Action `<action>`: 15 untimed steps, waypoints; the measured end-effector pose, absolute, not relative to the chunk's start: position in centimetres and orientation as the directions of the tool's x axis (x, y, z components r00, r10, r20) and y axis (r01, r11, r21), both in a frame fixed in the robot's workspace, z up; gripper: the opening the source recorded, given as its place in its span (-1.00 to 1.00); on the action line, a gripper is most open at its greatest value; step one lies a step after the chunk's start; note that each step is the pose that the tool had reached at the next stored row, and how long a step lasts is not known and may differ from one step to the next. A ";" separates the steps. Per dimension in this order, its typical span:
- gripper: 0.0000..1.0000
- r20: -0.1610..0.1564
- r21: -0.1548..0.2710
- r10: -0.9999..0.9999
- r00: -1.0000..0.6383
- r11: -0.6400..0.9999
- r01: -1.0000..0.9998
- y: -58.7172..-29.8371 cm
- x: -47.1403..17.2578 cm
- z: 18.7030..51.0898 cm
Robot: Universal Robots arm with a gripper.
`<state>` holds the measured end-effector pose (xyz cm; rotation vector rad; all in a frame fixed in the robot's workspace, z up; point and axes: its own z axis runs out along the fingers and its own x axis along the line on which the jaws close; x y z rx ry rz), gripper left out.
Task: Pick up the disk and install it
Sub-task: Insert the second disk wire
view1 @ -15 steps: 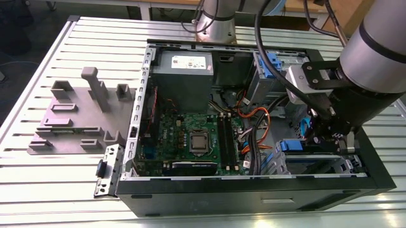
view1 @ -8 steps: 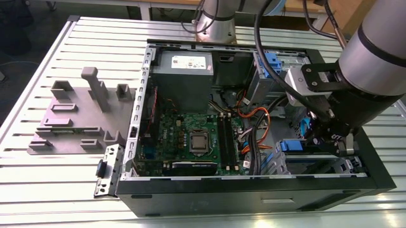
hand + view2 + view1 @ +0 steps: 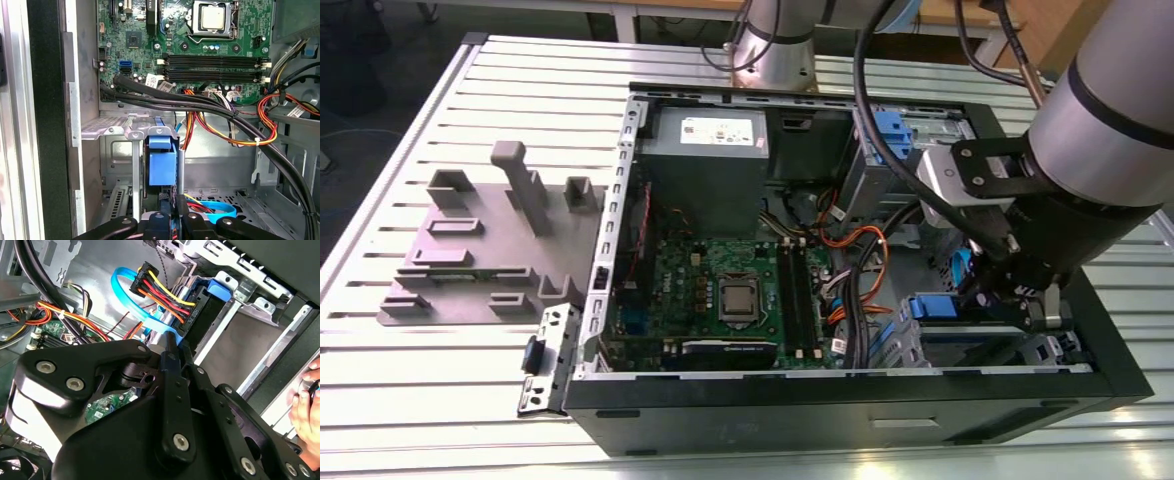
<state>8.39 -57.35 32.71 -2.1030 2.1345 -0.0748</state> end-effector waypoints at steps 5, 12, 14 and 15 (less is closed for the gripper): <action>-0.66 -0.069 -0.136 -0.998 -0.010 0.020 -0.991 -57.4 8.4 32.8; -0.53 -0.069 -0.131 -0.998 -0.011 0.020 -0.991 -57.3 8.4 34.2; -0.53 -0.069 -0.128 -0.998 -0.011 0.019 -0.992 -57.3 8.4 34.5; -0.56 -0.069 -0.128 -0.998 -0.011 0.020 -0.992 -57.3 8.4 34.5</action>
